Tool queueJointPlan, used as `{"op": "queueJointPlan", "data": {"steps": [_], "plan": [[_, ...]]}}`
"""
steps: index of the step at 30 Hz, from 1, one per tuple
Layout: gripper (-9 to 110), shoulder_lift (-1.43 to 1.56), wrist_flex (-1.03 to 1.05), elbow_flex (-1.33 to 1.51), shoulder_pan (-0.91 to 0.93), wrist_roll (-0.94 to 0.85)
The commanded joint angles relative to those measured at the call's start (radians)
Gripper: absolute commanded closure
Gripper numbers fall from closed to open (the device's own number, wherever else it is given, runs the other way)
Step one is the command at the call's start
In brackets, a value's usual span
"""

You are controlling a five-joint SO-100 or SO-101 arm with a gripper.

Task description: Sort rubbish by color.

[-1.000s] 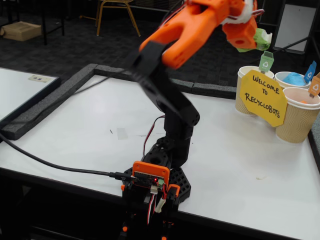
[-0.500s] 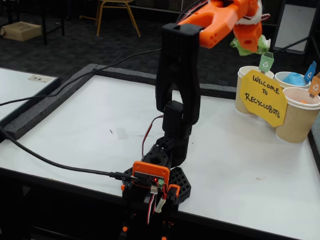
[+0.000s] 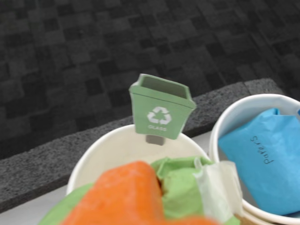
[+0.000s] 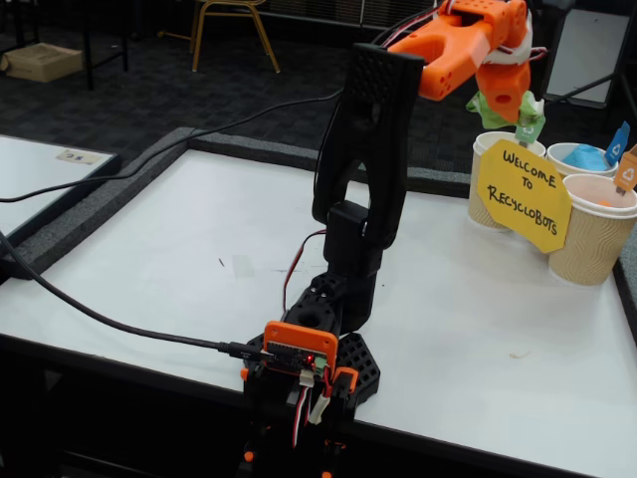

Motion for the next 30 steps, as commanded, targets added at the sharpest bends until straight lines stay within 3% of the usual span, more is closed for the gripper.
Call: {"op": "queueJointPlan", "data": {"steps": [1, 16, 25, 30], "plan": [[95, 0.035, -0.002, -0.143, 0.031, 0.02], [83, 0.028, -0.02, -0.092, 0.023, 0.02], [85, 0.038, 0.005, -0.117, 0.018, 0.02], [87, 0.15, 0.13, -0.175, -0.058, 0.02]]}}
